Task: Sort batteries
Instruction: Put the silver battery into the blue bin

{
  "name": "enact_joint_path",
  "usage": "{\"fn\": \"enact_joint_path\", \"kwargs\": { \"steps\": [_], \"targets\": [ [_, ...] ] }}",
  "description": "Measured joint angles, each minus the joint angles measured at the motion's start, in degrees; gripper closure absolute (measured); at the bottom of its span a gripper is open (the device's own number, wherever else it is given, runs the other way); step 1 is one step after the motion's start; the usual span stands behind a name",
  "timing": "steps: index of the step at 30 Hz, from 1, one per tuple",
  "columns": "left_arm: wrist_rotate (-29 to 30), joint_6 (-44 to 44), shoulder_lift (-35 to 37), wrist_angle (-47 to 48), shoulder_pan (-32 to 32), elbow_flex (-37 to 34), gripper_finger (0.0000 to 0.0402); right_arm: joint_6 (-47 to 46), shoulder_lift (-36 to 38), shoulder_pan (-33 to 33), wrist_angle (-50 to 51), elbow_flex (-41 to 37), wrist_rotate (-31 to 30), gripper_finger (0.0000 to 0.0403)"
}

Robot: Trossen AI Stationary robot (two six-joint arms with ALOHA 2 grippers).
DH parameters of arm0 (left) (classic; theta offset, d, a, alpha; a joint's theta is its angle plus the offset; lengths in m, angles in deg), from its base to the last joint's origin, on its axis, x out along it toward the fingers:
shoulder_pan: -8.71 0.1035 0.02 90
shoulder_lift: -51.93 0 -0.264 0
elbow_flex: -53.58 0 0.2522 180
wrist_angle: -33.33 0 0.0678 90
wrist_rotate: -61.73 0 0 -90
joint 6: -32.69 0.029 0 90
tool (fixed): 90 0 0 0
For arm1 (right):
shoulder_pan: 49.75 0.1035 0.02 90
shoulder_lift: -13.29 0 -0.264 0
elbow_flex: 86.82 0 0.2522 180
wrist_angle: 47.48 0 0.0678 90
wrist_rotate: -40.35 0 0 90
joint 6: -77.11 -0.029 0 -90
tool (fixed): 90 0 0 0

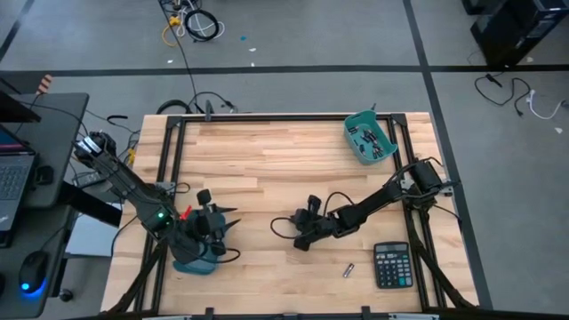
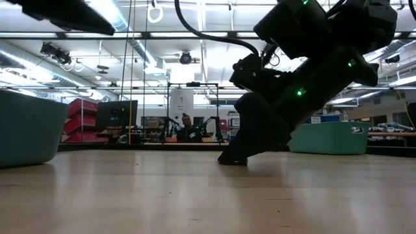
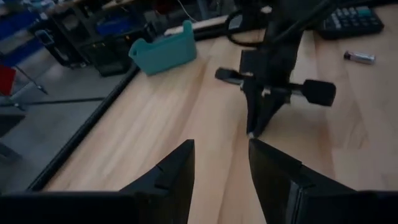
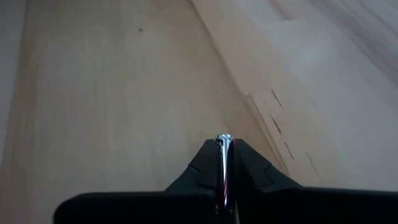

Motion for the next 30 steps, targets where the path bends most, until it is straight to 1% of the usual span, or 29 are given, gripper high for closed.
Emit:
{"fn": "enact_joint_path", "kwargs": {
  "steps": [1,3,6,8,11,14,16,20,22,26,30],
  "targets": [
    [0.45,1.09,0.0,-1.08,0.0,0.0,0.025,1.37,0.97,-0.23,-0.36,-0.1,0.87,0.0385],
    [1.6,2.12,0.0,-2.26,0.02,0.0,0.025,4.48,3.28,-0.77,-4.46,-0.11,1.33,0.0385],
    [3.39,2.9,-0.07,-3.79,0.02,0.0,0.025,10.89,6.48,-1.79,-15.78,-0.66,1.65,0.0385],
    [3.64,2.83,-0.13,-4.6,0.02,0.0,0.025,15.2,7.54,-2.27,-20.88,-1.93,3.27,0.0385],
    [1.24,2.52,-0.13,-7.2,0.04,0.0,0.025,21.22,8.95,-2.51,-31.79,-3.79,7.58,0.0385],
    [-0.63,4.14,-1.61,-12.13,0.58,0.0,0.025,23.48,9.54,-3.12,-45.76,-5.0,13.38,0.0385],
    [-1.15,6.69,-3.48,-15.98,1.42,0.02,0.025,24.27,9.27,-3.59,-52.54,-5.32,17.6,0.0385],
    [-2.18,13.91,-7.98,-27.6,4.07,0.02,0.025,25.68,9.34,-3.95,-62.23,-4.61,25.95,0.0385],
    [-4.38,19.87,-10.57,-35.38,5.55,0.02,0.025,25.54,9.35,-4.0,-63.84,-4.25,29.61,0.0385],
    [-9.43,31.84,-14.8,-51.55,7.79,0.02,0.025,25.54,9.36,-4.08,-66.53,-4.22,31.22,0.0385],
    [-14.29,37.0,-17.69,-62.3,10.7,0.02,0.025,25.78,9.4,-4.08,-68.59,-4.16,31.55,0.0385]
  ]
}}
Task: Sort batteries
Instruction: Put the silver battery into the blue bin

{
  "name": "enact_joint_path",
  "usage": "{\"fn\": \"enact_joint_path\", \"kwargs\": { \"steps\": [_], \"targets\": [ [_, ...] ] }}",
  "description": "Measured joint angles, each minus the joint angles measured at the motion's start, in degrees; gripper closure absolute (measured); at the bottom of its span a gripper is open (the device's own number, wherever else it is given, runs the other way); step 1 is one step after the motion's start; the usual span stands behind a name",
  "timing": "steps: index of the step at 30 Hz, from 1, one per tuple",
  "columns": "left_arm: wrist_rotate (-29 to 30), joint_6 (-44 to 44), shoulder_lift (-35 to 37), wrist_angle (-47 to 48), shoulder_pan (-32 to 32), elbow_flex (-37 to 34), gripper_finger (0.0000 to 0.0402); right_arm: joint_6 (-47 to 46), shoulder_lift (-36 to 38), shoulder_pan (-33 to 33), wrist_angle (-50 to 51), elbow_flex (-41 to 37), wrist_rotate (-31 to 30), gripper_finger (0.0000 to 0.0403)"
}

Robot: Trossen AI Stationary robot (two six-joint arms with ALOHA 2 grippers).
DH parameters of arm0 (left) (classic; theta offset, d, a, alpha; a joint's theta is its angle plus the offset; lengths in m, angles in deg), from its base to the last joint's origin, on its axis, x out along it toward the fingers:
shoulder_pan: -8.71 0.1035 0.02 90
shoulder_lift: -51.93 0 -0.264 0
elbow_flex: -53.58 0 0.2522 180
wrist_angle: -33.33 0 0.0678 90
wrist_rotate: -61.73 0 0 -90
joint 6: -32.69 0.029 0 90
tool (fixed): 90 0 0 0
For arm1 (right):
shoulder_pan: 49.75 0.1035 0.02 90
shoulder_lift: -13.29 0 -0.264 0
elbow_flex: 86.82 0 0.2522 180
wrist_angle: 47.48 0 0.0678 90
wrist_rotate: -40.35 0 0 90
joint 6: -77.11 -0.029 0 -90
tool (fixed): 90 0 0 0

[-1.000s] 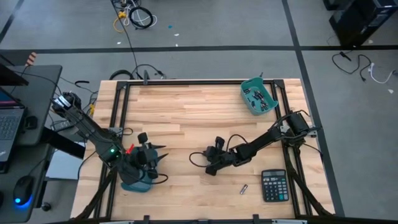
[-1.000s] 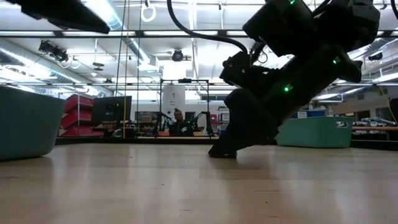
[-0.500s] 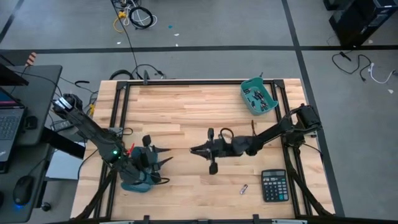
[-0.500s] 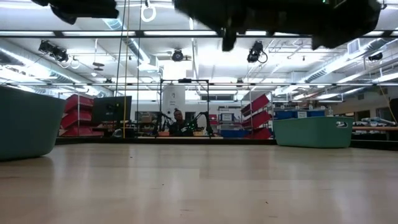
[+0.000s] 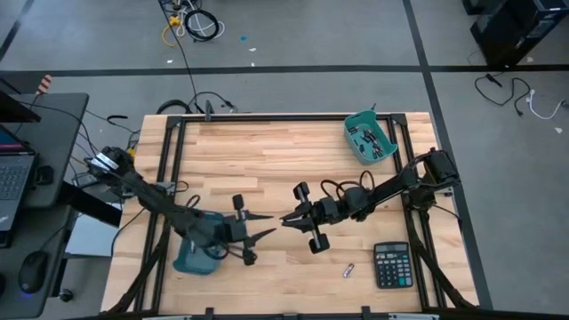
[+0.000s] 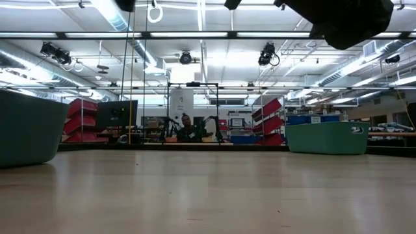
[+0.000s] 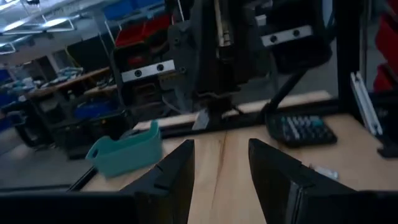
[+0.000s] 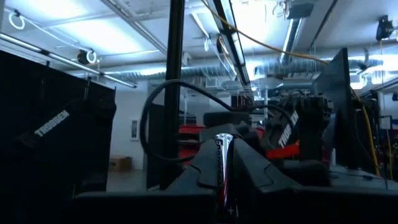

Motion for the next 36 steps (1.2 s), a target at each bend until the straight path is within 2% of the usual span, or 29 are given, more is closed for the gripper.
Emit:
{"fn": "enact_joint_path", "kwargs": {
  "steps": [4,8,13,17,22,32,36],
  "targets": [
    [-6.12,1.82,-2.33,-6.79,3.0,0.0,0.025,0.07,0.0,0.0,-0.09,0.0,-0.24,0.0385],
    [-11.13,1.77,-2.88,-9.29,5.69,0.0,0.025,1.47,0.0,0.0,-0.1,0.02,-0.51,0.0385],
    [-21.0,1.47,-2.88,-13.96,8.19,0.0,0.025,2.77,0.0,-0.34,0.37,0.02,-1.77,0.0385],
    [-21.64,1.61,-2.88,-14.74,9.88,0.0,0.025,2.96,0.0,-0.59,0.34,0.02,-1.92,0.0385],
    [-26.53,1.35,-2.86,-15.87,12.15,0.0,0.025,2.98,0.06,-0.98,0.27,0.02,-2.41,0.0385],
    [-28.51,1.43,-2.86,-16.94,13.46,-0.02,0.025,3.99,0.11,-1.11,0.16,0.04,-3.28,0.0385],
    [-28.53,1.62,-2.86,-17.05,13.43,-0.02,0.0269,4.1,0.11,-1.11,0.17,0.09,-3.29,0.0385]
  ]
}}
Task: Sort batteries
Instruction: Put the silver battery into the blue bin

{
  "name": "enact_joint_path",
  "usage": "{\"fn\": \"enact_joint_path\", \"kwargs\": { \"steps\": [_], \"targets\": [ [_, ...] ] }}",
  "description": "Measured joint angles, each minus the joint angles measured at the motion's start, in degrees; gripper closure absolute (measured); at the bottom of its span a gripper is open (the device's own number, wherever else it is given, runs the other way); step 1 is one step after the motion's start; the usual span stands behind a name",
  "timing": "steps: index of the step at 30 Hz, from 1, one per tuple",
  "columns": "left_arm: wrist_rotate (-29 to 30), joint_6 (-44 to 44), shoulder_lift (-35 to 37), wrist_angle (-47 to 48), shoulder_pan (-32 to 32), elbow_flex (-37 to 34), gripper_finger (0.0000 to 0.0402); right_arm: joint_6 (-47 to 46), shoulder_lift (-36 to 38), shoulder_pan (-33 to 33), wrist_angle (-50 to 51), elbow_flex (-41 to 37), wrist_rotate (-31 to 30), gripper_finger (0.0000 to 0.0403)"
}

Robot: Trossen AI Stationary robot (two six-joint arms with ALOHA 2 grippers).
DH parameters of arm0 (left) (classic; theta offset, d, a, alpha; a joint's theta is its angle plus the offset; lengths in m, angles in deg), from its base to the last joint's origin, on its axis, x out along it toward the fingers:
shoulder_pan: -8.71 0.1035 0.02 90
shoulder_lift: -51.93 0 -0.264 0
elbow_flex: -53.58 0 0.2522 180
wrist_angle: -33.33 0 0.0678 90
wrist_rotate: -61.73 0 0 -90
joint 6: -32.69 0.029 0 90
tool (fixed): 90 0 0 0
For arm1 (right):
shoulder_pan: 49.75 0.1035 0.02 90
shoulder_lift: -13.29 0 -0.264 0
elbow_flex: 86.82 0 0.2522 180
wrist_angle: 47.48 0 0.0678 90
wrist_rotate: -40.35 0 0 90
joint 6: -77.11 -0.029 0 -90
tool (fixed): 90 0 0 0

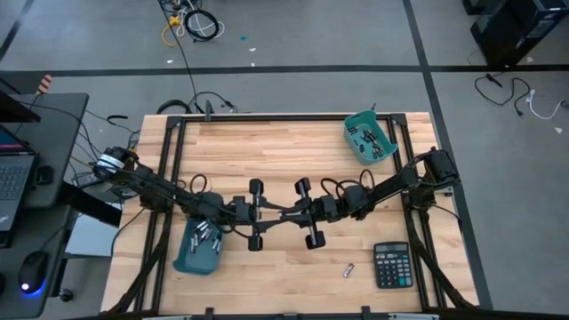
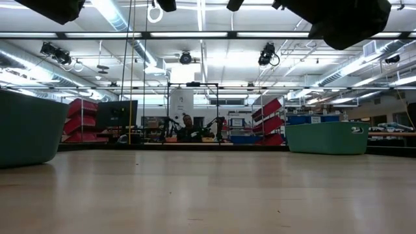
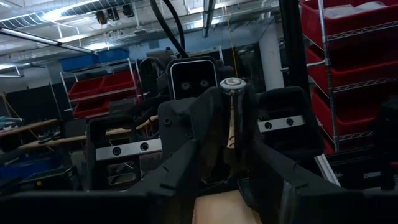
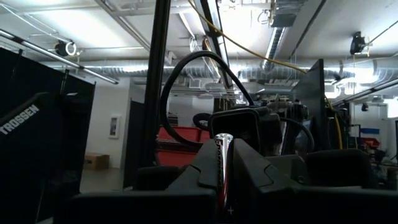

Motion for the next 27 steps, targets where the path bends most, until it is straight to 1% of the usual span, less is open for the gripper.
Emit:
{"fn": "enact_joint_path", "kwargs": {
  "steps": [6,10,15,18,22,27],
  "targets": [
    [0.2,0.01,0.0,-0.07,-0.02,-0.04,0.0327,0.26,0.06,0.04,-0.02,0.0,-0.43,0.0391],
    [0.0,-0.08,0.0,0.1,-0.07,-0.09,0.035,0.24,0.11,0.04,0.19,0.02,-1.01,0.039],
    [0.04,-0.42,0.0,0.32,-0.28,-0.09,0.0354,0.35,0.11,0.07,1.09,0.02,-1.3,0.039],
    [0.06,-1.93,0.0,0.33,-0.28,-0.09,0.0349,0.39,0.12,0.07,1.58,0.02,-1.39,0.039],
    [0.53,-2.2,0.0,0.4,-0.28,-0.2,0.0341,0.82,0.33,0.22,3.89,0.02,-5.12,0.039],
    [1.11,-3.07,0.0,0.42,-0.28,-0.22,0.034,1.5,0.31,0.3,4.89,0.02,-5.81,0.039]
  ]
}}
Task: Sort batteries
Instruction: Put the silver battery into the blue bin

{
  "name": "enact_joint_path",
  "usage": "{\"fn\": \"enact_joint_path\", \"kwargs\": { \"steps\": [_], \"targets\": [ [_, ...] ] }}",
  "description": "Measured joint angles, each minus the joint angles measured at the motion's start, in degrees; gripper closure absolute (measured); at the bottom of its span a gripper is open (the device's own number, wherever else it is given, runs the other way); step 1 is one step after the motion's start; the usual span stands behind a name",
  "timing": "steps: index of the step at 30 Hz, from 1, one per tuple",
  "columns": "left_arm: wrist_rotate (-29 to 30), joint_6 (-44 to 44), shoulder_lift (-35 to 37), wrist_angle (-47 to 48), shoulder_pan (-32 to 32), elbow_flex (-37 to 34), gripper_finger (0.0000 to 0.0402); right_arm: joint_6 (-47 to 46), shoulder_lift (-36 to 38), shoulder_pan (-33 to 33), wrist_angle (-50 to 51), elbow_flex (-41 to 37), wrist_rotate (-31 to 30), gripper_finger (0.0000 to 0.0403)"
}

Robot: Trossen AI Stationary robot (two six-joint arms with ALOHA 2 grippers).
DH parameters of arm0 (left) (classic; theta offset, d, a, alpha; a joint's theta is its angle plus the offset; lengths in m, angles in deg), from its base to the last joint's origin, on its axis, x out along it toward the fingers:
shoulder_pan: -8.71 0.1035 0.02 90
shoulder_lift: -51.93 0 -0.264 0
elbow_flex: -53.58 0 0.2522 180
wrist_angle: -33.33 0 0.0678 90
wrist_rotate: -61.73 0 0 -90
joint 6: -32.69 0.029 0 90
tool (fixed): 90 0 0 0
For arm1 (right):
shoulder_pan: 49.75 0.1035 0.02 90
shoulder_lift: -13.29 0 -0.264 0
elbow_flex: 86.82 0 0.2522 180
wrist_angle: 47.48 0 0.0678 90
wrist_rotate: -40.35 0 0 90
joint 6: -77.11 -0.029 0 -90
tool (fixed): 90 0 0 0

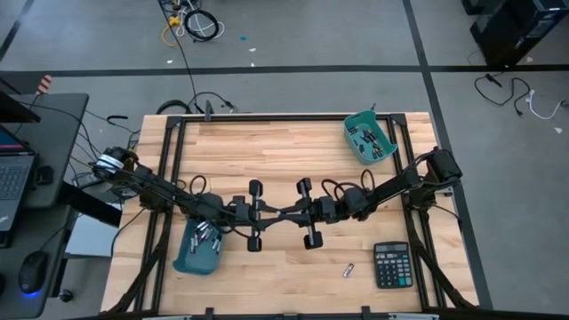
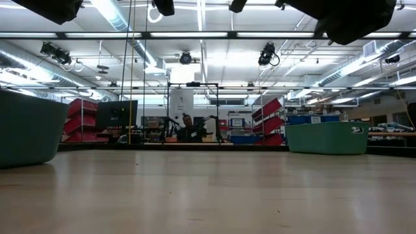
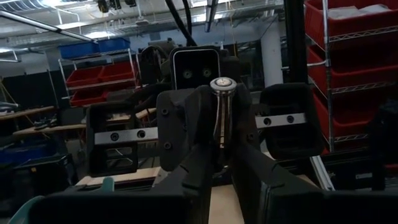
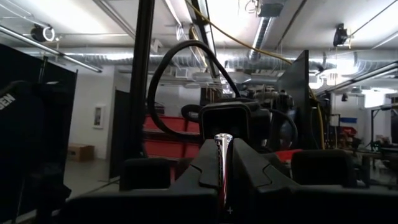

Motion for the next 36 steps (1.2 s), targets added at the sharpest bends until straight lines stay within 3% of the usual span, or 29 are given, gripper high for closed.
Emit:
{"fn": "enact_joint_path", "kwargs": {
  "steps": [8,17,36],
  "targets": [
    [-0.04,0.17,0.0,-0.02,0.0,0.0,0.0342,0.93,-0.15,0.29,0.14,0.0,-0.46,0.0386],
    [-0.02,-0.76,-0.04,-0.04,-0.2,-1.16,0.0347,1.29,-0.36,0.59,0.54,-0.02,-0.59,0.0317],
    [1.16,-0.11,-0.04,-0.04,-0.9,-1.27,0.0347,1.4,0.33,0.62,1.41,-0.07,-0.54,0.0309]
  ]
}}
